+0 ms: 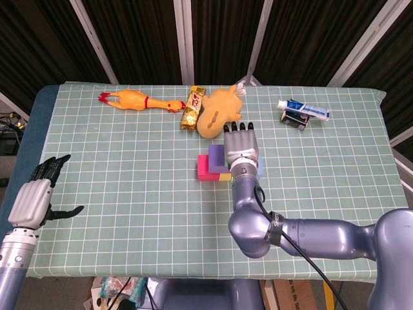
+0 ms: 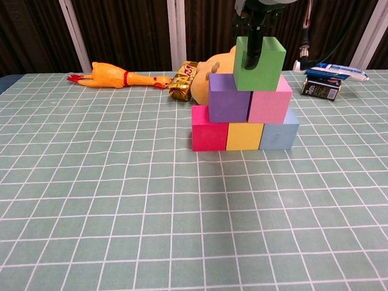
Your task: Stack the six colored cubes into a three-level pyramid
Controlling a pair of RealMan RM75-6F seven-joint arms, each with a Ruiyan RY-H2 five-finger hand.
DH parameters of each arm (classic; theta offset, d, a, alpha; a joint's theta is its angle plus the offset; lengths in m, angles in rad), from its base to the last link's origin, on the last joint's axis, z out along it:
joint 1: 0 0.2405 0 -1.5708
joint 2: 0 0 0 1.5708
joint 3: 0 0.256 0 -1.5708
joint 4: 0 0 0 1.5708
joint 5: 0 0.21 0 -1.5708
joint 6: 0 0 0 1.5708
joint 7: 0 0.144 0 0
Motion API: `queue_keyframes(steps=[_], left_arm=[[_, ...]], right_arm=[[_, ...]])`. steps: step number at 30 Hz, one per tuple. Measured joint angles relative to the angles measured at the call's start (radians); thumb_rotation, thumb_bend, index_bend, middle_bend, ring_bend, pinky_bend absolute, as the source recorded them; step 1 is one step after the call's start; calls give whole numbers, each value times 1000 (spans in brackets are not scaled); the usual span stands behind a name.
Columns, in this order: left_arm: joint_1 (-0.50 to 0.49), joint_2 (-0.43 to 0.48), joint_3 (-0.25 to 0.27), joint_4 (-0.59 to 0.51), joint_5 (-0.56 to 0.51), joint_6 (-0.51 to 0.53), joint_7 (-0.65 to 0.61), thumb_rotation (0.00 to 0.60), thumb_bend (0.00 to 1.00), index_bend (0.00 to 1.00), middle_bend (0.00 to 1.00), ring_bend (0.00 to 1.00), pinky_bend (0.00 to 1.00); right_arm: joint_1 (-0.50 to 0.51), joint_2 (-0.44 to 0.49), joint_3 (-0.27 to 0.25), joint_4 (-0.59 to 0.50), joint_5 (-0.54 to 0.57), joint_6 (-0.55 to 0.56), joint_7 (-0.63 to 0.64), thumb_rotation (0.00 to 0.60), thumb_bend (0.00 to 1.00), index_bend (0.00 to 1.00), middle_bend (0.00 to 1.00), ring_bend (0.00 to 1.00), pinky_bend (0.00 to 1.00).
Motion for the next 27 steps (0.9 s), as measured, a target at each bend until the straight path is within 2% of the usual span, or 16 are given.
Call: queue_keyframes(steps=[2,7,18,21,27], left_arm=[[1,1,-1,-1,2,2,-1,600,127,0,73,0,13],[1,2,1,-1,3,2,0,600,127,0,72,0,13],[8,8,3,-10,23,13,-4,600,127,0,67,0,13],[11,10,3,-11,30,17,-8,600,127,0,66,0,13],[16,4,6,-5,50,25,-12,600,127,0,64,0,13]], right_arm=[[-2,5,2,-7,-2,1,5,600,356,0,0,0,0],[-7,27,9,-44,-7,8,12,600,272,0,0,0,0],[-47,155,16,-189,-5,36,5,600,267,0,0,0,0],[-84,206,-1,-230,-52,37,19,600,268,0,0,0,0],[-220,300,-67,-309,-236,18,121,600,268,0,0,0,0]])
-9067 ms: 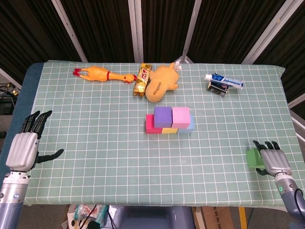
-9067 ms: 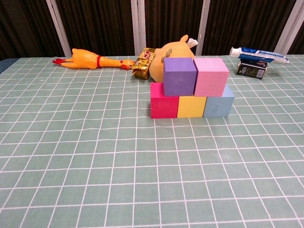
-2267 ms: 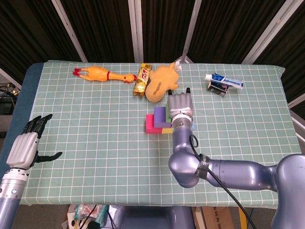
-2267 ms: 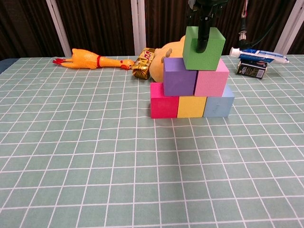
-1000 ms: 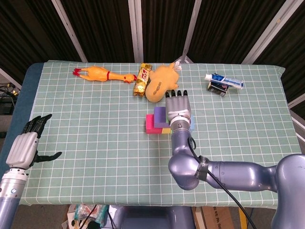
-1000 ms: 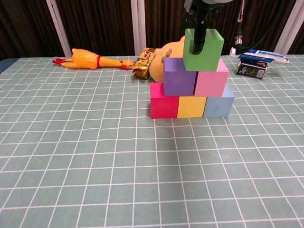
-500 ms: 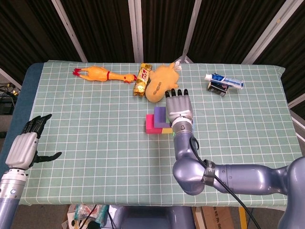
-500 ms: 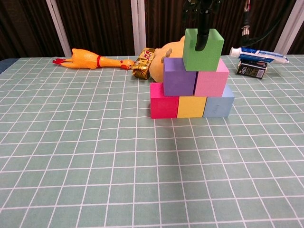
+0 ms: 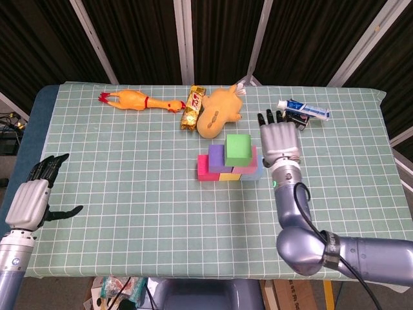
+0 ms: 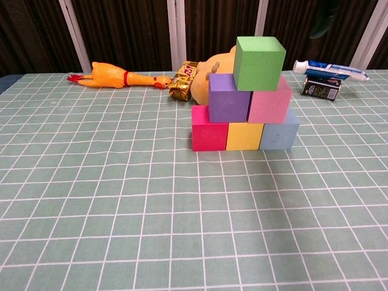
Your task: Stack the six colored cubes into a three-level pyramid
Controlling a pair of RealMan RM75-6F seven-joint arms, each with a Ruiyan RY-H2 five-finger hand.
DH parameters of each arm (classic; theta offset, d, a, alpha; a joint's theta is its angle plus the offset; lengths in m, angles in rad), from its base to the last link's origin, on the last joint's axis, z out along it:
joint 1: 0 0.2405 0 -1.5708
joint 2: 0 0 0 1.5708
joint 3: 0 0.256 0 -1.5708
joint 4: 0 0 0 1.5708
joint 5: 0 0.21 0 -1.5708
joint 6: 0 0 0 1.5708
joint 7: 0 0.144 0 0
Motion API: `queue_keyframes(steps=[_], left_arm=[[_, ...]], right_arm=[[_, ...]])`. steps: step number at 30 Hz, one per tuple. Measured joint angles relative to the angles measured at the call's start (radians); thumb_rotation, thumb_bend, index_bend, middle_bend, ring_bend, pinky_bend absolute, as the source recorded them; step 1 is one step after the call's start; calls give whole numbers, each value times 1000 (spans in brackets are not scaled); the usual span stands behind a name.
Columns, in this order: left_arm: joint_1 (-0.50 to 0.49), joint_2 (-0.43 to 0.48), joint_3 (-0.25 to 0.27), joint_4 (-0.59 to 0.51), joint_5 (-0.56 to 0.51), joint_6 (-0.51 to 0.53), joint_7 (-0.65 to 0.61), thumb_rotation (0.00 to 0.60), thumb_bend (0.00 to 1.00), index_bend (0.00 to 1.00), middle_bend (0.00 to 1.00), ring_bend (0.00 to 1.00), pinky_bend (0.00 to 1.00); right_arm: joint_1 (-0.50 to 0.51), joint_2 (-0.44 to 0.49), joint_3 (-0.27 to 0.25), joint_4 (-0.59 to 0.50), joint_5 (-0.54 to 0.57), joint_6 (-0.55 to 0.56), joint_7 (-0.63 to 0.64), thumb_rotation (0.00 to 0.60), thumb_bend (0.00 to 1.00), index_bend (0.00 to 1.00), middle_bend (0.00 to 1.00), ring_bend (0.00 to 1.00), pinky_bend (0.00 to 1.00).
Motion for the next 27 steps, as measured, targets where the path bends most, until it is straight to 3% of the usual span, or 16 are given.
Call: queue_keyframes(steps=[7,15,19,27], left_arm=[[10,-31,8,32,44,23,-4,600,127,0,62,0,13],[53,-87,47,163,117,74,-27,600,127,0,27,0,13],[96,-105,82,250,158,110,-65,600,126,0,1,0,13],[172,-128,132,420,246,188,-145,600,126,0,0,0,13]], right_arm=[[-229,103,-89,-45,-266,-64,268,600,268,0,0,0,0],[-516,145,-197,-48,-633,-97,660,600,268,0,0,0,0],[-668,137,-290,-34,-848,-84,839,600,268,0,0,0,0],[-870,90,-464,37,-1255,6,988,600,268,0,0,0,0]])
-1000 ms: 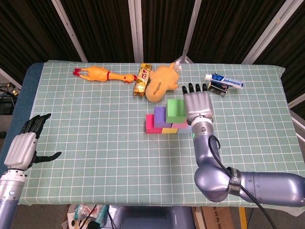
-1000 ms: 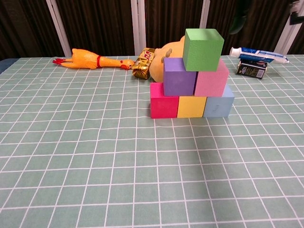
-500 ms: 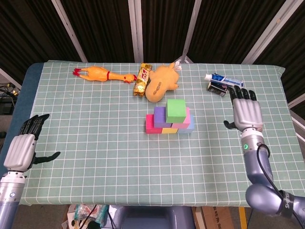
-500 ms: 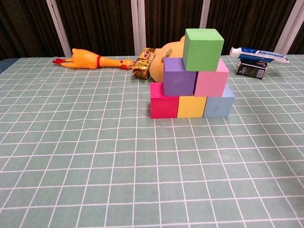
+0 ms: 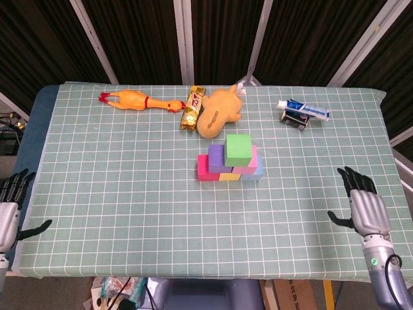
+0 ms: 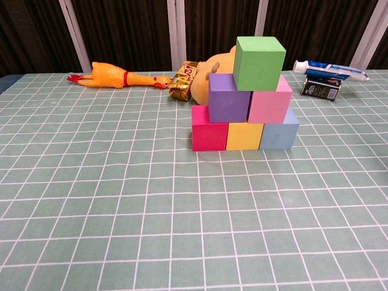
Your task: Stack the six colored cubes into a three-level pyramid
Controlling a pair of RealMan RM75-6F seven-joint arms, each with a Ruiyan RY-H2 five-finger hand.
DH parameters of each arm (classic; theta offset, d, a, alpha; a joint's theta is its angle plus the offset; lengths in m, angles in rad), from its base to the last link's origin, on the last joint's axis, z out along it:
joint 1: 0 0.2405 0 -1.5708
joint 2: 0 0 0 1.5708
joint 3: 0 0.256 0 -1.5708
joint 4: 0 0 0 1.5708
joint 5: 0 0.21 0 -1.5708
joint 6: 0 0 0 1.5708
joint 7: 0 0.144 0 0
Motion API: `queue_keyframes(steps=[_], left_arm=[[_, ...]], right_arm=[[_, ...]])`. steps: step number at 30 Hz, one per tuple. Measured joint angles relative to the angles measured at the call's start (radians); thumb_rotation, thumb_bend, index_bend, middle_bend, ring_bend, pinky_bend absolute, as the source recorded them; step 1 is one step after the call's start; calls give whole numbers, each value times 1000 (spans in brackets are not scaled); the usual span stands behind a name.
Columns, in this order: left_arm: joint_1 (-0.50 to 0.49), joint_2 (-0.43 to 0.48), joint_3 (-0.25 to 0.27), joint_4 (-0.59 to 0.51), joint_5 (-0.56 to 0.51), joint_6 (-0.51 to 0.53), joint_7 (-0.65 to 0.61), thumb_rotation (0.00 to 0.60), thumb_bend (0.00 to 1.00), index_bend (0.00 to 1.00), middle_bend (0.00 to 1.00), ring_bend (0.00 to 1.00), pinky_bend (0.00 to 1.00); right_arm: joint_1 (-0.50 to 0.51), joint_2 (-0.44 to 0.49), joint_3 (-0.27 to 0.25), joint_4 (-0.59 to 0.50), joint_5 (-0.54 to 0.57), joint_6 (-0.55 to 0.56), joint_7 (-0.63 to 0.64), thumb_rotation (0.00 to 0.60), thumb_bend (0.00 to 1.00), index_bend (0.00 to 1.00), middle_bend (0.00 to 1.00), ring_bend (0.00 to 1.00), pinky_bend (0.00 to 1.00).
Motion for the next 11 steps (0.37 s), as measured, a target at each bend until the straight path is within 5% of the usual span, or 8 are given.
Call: queue_keyframes(steps=[4,11], left_arm=[[25,-9,16,64,42,30,-25,600,126,0,0,0,13],[44,-33,20,104,61,35,-24,600,126,0,0,0,13]], right_arm=[[-79,-52,-67,110,-186,74,55,600,268,0,0,0,0],[-139,-113,-88,246,-265,117,168,600,268,0,0,0,0]])
